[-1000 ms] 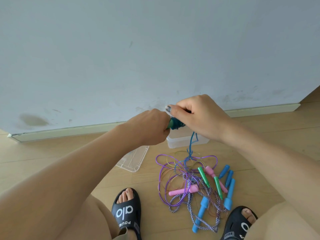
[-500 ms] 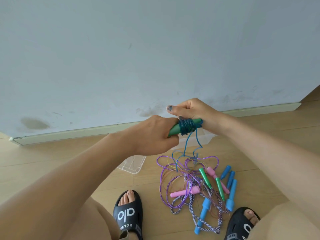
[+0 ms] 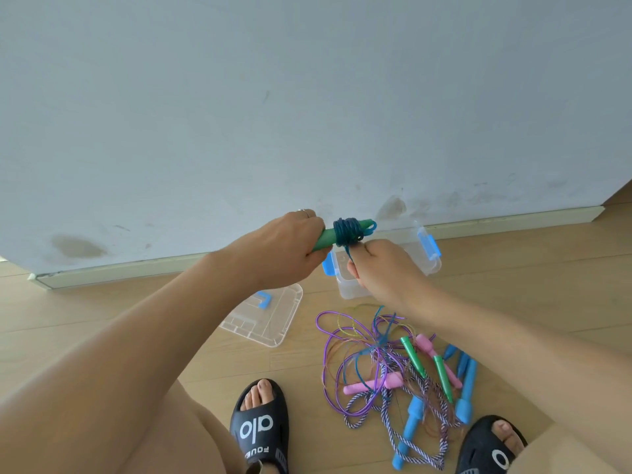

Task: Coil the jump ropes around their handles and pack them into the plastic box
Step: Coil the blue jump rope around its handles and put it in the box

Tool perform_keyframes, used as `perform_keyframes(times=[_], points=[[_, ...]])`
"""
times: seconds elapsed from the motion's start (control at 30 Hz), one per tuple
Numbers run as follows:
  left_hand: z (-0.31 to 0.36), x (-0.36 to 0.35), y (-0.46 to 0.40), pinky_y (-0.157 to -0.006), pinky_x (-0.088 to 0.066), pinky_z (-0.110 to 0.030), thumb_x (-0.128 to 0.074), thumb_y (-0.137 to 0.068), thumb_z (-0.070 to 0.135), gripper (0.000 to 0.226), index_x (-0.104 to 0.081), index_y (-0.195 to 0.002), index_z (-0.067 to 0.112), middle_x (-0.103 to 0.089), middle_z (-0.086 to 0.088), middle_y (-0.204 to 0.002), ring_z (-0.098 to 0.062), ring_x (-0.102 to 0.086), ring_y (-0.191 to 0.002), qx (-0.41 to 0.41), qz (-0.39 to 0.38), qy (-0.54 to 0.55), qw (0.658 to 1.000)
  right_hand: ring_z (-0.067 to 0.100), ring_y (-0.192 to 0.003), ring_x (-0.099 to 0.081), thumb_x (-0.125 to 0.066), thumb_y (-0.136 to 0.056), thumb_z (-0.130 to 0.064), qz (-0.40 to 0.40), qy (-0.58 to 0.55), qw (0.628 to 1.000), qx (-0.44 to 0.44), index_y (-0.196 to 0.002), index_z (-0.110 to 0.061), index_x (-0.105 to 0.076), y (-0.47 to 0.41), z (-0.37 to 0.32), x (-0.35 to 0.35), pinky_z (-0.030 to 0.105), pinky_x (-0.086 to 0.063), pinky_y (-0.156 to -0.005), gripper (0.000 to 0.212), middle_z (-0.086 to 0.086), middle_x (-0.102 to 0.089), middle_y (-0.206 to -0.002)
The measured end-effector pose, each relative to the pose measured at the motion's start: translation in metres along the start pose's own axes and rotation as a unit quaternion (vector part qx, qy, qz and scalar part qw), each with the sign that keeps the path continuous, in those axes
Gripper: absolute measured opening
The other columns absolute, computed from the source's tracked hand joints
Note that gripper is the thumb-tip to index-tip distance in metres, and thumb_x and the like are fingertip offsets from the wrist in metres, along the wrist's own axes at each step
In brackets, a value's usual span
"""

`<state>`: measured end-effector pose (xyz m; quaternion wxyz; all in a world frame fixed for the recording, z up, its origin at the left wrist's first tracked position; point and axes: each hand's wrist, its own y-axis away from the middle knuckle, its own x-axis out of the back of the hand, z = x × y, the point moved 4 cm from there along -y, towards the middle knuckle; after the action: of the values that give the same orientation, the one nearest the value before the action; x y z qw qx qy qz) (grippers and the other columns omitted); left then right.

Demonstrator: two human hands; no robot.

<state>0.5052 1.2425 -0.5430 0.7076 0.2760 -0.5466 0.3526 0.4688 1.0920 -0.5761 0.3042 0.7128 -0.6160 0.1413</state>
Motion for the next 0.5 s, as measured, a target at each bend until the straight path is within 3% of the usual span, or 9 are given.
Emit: perform_keyframes(times=[0.17,0.3,0.4,0.5], points=[[-0.007,-0.006,-0.004,-0.053,-0.030,-0.025,-0.048,-0.098,0.030,0.031,-0.040,-0.073,0.014,-0.046,0.000,-0.069,-0.017,-0.042,-0.062,0.093,-0.022,0.056,0.994,0.024,-0.060,-0.048,-0.034,-0.103,-0.027,0.000,0.059,0.997,0.048,-0.067,-0.007,-0.054,0.012,-0.003,0.005,0.034,-0.041,-0.062,0.046,-0.001,-0.051,-0.055],[-0.016,-0.009,-0.005,-0.053,-0.032,-0.028,-0.047,-0.097,0.028,0.029,-0.042,-0.075,0.009,-0.048,-0.004,-0.071,-0.020,-0.041,-0.063,0.168,-0.052,0.088,0.980,0.035,-0.078,-0.057,-0.029,-0.104,-0.027,0.015,0.248,0.957,0.153,-0.076,-0.015,-0.047,0.026,-0.015,-0.010,0.042,-0.050,-0.073,0.036,0.009,-0.062,-0.078],[-0.010,-0.020,-0.007,-0.052,-0.030,-0.030,-0.047,-0.096,0.026,0.029,-0.041,-0.074,0.008,-0.046,-0.006,-0.071,-0.020,-0.037,-0.060,0.193,-0.098,0.105,0.971,0.035,-0.073,-0.057,-0.030,-0.105,-0.030,0.028,0.310,0.926,0.214,-0.078,-0.018,-0.046,0.029,-0.021,-0.011,0.041,-0.049,-0.067,0.033,0.008,-0.061,-0.077],[-0.003,-0.027,-0.009,-0.052,-0.031,-0.031,-0.046,-0.094,0.021,0.029,-0.035,-0.069,0.012,-0.045,-0.006,-0.072,-0.023,-0.041,-0.062,0.185,-0.096,0.040,0.977,0.031,-0.067,-0.049,-0.034,-0.101,-0.032,0.005,0.320,0.915,0.246,-0.074,-0.019,-0.043,0.026,-0.027,-0.001,0.036,-0.034,-0.058,0.031,0.001,-0.051,-0.068]])
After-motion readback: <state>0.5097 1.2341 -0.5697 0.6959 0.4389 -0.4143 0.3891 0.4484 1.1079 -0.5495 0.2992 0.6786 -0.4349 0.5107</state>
